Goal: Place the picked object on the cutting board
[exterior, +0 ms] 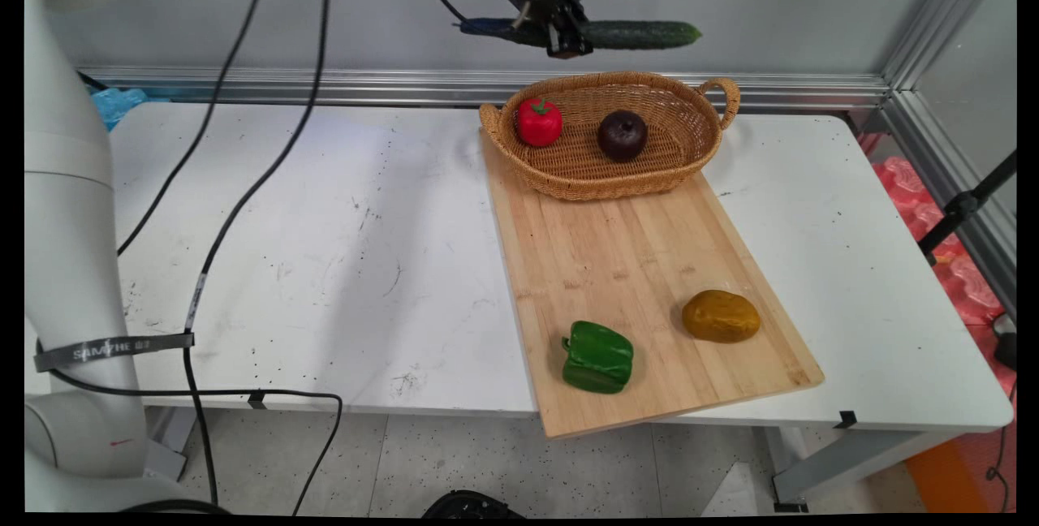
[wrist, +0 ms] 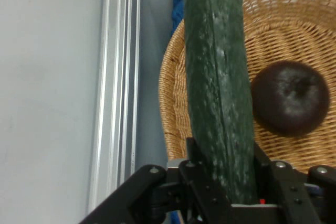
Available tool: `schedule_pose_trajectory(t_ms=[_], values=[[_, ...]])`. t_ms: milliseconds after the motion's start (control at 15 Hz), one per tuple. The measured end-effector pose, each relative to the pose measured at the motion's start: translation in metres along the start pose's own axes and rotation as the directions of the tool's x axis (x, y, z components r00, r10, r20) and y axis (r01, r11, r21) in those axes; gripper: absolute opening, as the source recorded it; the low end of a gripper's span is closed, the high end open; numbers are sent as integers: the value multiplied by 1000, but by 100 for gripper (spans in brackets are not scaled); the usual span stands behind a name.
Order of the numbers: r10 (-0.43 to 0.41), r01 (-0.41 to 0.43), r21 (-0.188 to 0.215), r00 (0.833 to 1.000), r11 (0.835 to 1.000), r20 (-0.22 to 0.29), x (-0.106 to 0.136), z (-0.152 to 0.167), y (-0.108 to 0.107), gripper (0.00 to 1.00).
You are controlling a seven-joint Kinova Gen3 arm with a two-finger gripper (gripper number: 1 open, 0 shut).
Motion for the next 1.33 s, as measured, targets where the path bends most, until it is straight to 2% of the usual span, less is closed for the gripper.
schedule_pose_trajectory(t_ms=[333,733,1333], values=[[-82,81,-32,996,996,-24,1,-49,19,0],[-188,182,-107,981,978,-47,2,-100,54,0],[-279,261,-216,959,941,-57,11,-123,103,0]])
